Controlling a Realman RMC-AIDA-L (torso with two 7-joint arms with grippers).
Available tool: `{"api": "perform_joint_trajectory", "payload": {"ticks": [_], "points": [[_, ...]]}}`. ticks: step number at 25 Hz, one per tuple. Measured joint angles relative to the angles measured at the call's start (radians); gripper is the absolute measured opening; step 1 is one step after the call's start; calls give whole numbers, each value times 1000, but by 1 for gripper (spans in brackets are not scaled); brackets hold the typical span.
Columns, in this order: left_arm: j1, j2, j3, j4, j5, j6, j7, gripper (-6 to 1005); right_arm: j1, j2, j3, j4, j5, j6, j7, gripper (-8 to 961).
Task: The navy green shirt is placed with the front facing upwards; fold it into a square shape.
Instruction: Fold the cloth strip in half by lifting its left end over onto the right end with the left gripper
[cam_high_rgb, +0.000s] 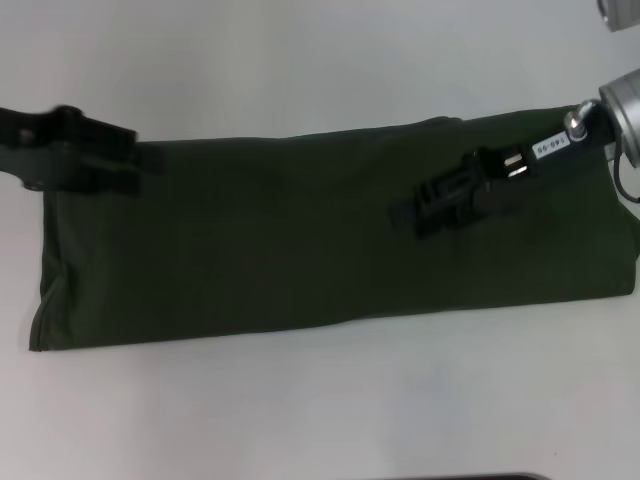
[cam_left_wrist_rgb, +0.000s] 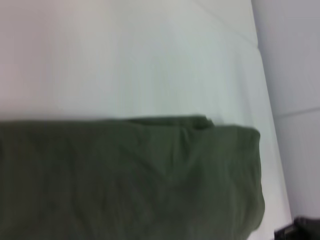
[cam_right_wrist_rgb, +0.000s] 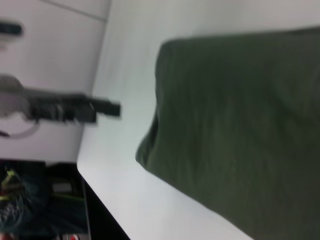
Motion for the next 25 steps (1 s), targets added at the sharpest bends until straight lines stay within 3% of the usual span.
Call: {"api": "perform_joint_trajectory", "payload": {"ticks": [2, 4, 8, 11, 16, 25], "points": [[12, 12, -23, 1, 0, -1, 2, 554, 6, 4, -31, 4, 0, 2, 9, 622], [27, 18, -42, 5, -1, -3, 8, 554, 8, 23, -39, 7, 2, 22, 14, 622], [63, 21, -65, 27, -4, -4, 13, 554, 13, 86, -47, 8, 1, 117, 9, 622], [84, 30, -72, 36, -26, 2, 13, 553, 21, 112, -96, 19, 1, 217, 5, 622], [109, 37, -73, 43, -68, 8, 9, 553, 46, 117, -205, 72, 2, 330, 9, 623], [101, 35, -71, 43, -77, 7, 5, 553, 50, 120, -206, 75, 15, 383, 4, 623]]}}
